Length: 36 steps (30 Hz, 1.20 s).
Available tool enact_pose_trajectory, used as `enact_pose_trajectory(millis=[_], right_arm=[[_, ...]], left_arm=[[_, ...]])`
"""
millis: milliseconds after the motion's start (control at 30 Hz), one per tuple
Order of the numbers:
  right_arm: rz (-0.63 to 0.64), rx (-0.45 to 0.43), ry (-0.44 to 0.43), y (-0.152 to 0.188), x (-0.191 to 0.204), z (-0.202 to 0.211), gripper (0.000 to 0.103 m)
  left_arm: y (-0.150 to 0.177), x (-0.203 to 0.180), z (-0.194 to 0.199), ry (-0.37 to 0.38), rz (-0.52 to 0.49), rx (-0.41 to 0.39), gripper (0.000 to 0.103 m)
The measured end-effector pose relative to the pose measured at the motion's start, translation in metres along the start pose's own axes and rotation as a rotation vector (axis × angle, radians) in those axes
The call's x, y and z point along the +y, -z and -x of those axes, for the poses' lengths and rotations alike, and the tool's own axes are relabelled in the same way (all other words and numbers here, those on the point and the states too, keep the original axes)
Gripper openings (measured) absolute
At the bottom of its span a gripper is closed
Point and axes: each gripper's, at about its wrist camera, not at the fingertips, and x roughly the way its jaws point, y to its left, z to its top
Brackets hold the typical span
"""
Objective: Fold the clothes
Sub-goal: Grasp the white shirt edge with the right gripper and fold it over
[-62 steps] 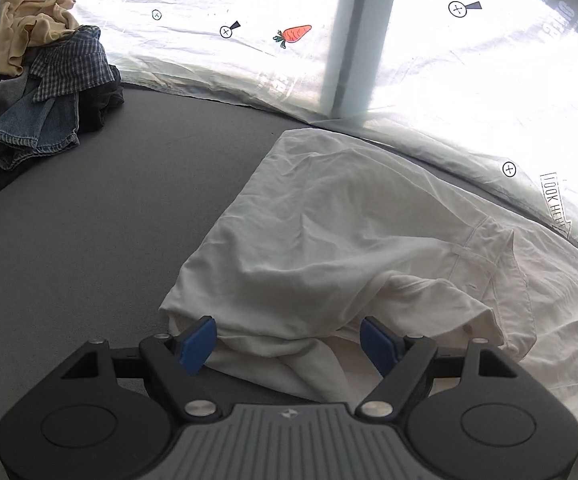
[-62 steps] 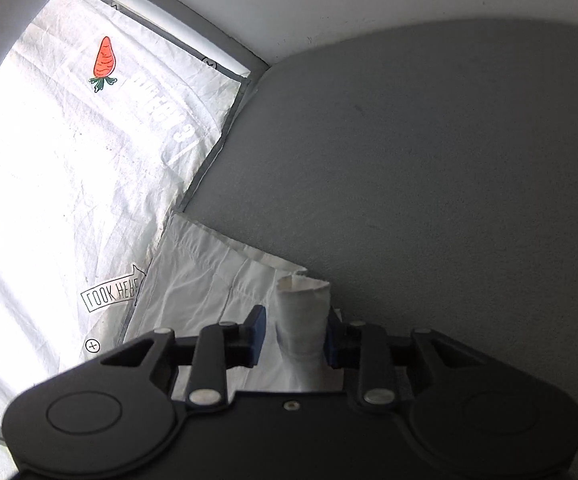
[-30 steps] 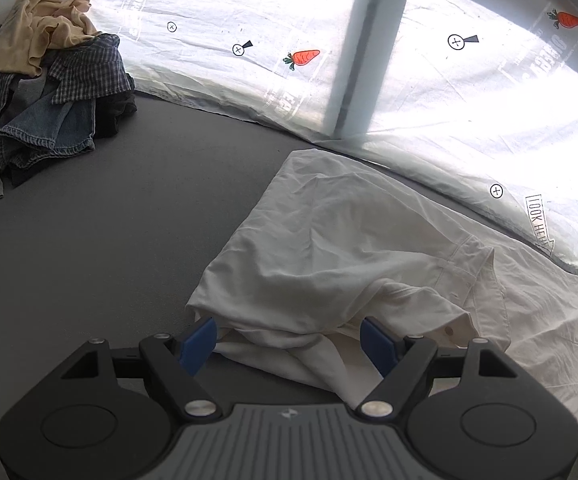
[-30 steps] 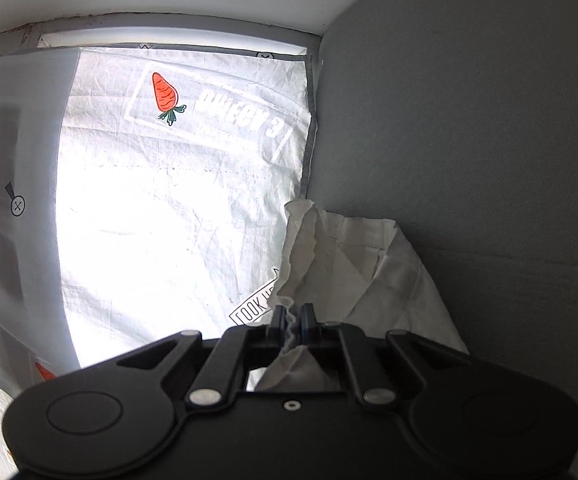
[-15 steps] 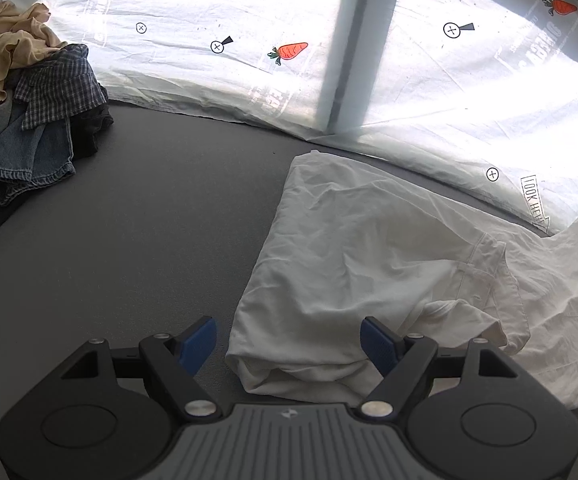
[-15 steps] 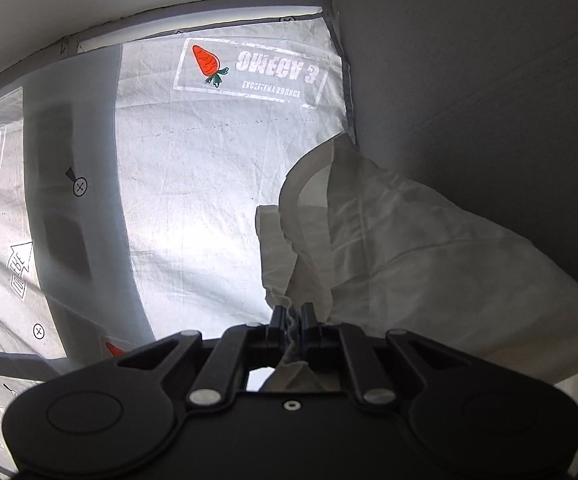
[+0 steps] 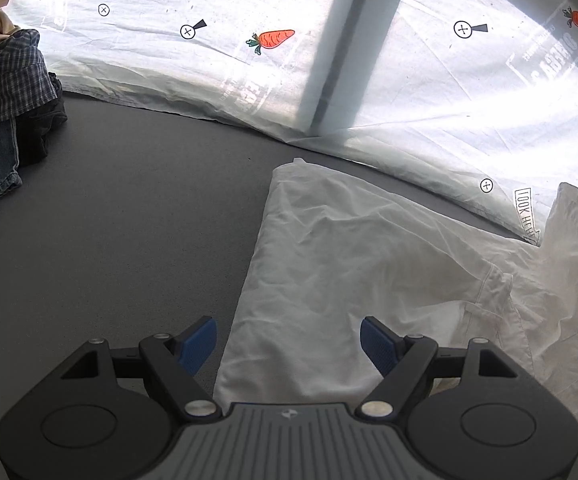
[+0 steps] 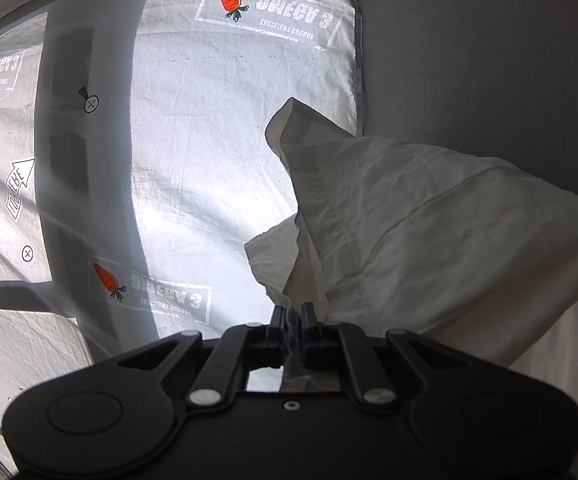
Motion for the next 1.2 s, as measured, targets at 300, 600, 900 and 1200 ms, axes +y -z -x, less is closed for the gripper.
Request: enact_pose_trajectory(millis=[300, 600, 900, 1200], right_arm=[[-0.070, 0.172, -0.020, 0.046, -0.002, -0.042, 0.008], [-0.110, 0.322, -0.083, 0.102, 0.008, -0.062, 0.008], [-0.106, 0.546, 0.022, 0.184, -0.012, -0.086, 0.008], [-0.075, 0.727, 0.266, 0.232, -0.056, -0.093, 0.037]], left_arm=[[0.009, 0.016, -0.015, -0.042, 0.020, 0.056, 0.080], [0.012, 0.026, -0.027, -0.023, -0.004, 0.122, 0.080], [0.004, 0.041, -0.025, -0.007, -0.011, 0.114, 0.081], [0.013, 0.063, -0.018, -0.033, 0.069, 0.106, 0.081]])
